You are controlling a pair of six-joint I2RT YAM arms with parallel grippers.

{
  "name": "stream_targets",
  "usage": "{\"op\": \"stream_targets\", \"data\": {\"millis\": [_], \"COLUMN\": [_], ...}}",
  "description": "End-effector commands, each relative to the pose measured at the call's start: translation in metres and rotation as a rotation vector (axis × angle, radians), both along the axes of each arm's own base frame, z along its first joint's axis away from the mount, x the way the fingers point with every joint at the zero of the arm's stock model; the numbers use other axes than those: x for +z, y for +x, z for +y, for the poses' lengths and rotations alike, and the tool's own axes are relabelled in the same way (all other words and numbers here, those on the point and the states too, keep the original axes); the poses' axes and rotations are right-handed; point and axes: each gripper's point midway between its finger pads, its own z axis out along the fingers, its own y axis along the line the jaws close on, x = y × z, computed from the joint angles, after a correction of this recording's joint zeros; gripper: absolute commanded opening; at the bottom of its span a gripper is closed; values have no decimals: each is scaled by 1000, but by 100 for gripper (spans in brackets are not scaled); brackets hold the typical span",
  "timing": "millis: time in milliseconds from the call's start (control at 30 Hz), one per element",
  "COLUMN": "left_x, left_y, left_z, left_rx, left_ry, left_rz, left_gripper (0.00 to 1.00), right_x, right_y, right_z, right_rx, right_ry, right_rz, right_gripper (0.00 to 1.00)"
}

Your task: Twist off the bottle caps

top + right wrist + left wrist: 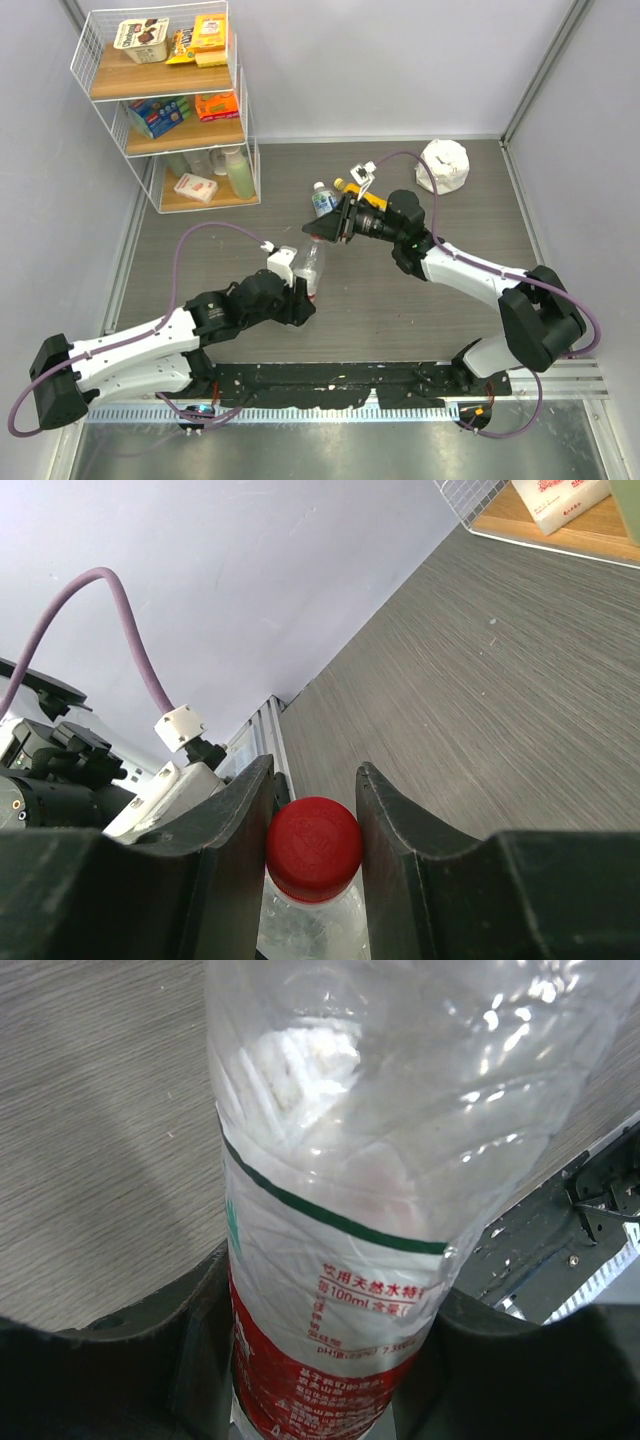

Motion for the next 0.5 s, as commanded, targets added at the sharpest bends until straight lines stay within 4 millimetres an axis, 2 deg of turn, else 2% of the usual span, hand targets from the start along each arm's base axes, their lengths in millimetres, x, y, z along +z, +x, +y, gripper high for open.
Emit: {"op": "stream_targets", "data": {"millis": [0, 67, 133, 200, 233, 267, 300, 333, 367, 433, 467], "left_x": [-10, -11, -11, -14, -14, -16, -16, -18, -17, -19, -20], "left_y": [1, 1, 1, 0, 0, 0, 0, 0, 0, 1, 1], "left_z": [8, 8, 7, 8, 8, 8, 8, 9, 9, 11, 11], "left_rx": [58, 61, 59, 60, 61, 62, 63, 62, 65, 75, 78], "left_ry": [2, -3, -6, 2, 3, 7, 8, 13, 11, 20, 27], "left_rz": [34, 34, 36, 42, 44, 47, 49, 51, 50, 49, 49], "left_gripper": [0, 0, 0, 0, 0, 0, 0, 0, 0, 0, 0], "right_x": [43, 41, 39, 38, 37, 35, 34, 33, 33, 30, 27], "right_y": [-1, 8, 15, 18, 20, 22, 25, 26, 29, 35, 37], "right_z": [-8, -14, -18, -20, -21, -21, -22, -22, -23, -25, -26], "right_rx": [0, -38, -67, -81, -97, -106, -123, -131, -149, -181, -192], "right_ry": [115, 115, 105, 90, 81, 67, 62, 55, 50, 16, -8], "right_rz": [-72, -46, -35, -40, -35, -31, -25, -16, -16, -8, -1], "right_gripper": [2, 2, 7, 22, 35, 43, 58, 64, 76, 86, 88]}}
